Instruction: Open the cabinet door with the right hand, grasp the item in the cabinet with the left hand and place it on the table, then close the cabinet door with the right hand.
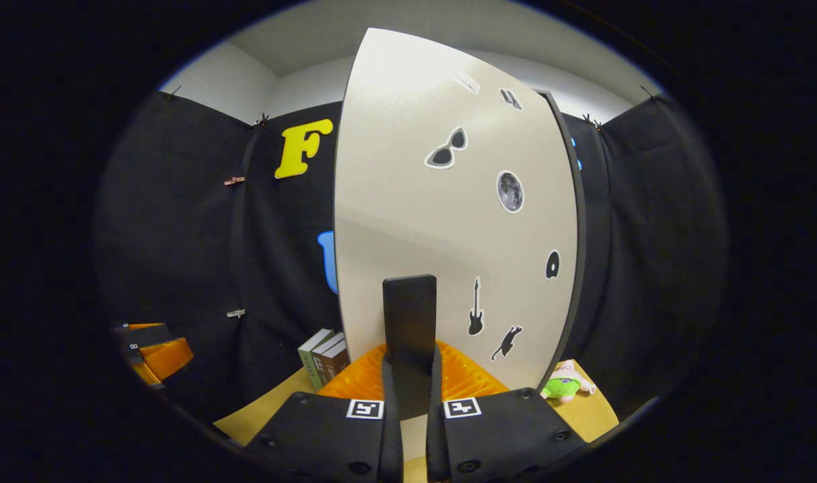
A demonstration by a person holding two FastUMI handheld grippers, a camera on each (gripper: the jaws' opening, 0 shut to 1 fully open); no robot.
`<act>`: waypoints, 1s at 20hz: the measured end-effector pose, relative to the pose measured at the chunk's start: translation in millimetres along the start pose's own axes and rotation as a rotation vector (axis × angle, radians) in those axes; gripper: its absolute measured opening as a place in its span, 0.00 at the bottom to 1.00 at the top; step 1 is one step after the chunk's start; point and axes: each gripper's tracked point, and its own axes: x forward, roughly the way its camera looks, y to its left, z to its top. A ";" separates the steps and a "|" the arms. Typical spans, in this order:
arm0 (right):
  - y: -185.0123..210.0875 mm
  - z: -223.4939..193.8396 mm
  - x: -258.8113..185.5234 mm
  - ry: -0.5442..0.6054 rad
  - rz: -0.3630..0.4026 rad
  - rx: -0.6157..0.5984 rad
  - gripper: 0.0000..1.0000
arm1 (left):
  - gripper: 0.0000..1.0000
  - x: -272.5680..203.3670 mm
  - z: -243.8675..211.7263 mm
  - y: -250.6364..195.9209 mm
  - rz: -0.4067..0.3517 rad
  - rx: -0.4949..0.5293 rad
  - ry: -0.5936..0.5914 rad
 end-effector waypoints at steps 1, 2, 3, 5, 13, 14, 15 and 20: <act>-4.7 0.9 -5.5 -0.004 -0.006 0.003 0.18 | 0.94 -1.4 1.9 -4.0 -0.005 0.001 -0.002; -9.5 0.1 -10.1 -0.005 -0.012 0.005 0.18 | 0.94 -2.0 3.3 -8.7 -0.010 0.001 -0.006; -13.8 1.5 -15.2 -0.010 -0.019 0.008 0.17 | 0.94 -1.7 4.8 -14.3 -0.017 0.004 -0.009; -26.0 0.9 -24.9 -0.013 -0.037 0.006 0.17 | 0.94 -1.4 7.1 -25.0 -0.031 0.009 -0.013; -79.1 5.9 -51.0 -0.038 -0.169 -0.027 0.16 | 0.94 10.6 11.6 -74.8 -0.081 0.001 -0.020; -87.3 6.4 -54.5 -0.044 -0.187 -0.027 0.10 | 0.94 11.7 12.6 -80.8 -0.084 -0.003 -0.020; -92.3 10.6 -58.1 -0.060 -0.203 -0.032 0.16 | 0.94 13.6 12.1 -89.0 -0.088 -0.007 -0.022; -130.1 18.9 -65.1 -0.101 -0.298 -0.063 0.10 | 0.94 20.2 9.9 -126.7 -0.112 -0.020 -0.011</act>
